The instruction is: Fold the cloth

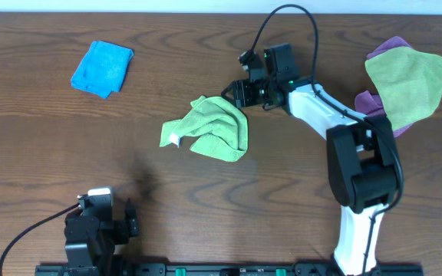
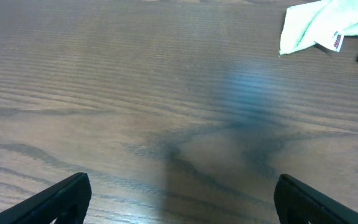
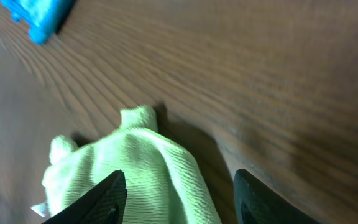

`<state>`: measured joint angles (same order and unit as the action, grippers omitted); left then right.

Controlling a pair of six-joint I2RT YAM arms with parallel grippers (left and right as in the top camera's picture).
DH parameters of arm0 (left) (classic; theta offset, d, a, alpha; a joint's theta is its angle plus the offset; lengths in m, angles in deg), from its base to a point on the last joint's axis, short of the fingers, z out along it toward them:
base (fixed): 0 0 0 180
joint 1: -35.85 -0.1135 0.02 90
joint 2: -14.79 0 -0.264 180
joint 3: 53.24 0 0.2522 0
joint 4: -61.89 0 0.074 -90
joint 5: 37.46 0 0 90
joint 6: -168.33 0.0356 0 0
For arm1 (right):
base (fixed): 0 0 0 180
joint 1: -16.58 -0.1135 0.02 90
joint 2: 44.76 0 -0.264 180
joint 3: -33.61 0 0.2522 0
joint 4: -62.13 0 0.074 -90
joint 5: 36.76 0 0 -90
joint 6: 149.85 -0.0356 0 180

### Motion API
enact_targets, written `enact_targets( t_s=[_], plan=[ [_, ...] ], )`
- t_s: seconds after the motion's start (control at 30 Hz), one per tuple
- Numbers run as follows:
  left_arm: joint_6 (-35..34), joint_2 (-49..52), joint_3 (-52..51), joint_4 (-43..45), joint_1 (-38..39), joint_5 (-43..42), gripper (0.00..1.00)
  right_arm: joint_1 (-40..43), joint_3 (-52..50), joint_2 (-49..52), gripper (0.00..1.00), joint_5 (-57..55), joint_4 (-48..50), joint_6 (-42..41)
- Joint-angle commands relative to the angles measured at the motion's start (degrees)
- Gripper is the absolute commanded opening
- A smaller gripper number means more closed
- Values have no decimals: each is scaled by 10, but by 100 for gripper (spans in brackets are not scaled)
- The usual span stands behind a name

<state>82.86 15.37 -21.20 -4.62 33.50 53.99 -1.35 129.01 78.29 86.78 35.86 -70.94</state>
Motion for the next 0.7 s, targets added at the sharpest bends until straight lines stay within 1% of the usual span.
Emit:
enact_targets(
  t_s=[0.0,0.5,0.6,0.63,0.67],
  plan=[
    [6,-4,-3,-14,3,0,95,-4,6,15,54,14,0,13],
    [6,-4,-3,-14,3,0,95,-6,6,59,45,33,13,13],
    [6,-4,-3,-14,3,0,95,-8,6,60,37,45,19,13],
    [6,-4,-3,-14,3,0,95,-9,6,60,33,49,21,13],
    [6,-4,-3,-14,3,0,95,-11,6,60,27,54,25,13]
  ],
)
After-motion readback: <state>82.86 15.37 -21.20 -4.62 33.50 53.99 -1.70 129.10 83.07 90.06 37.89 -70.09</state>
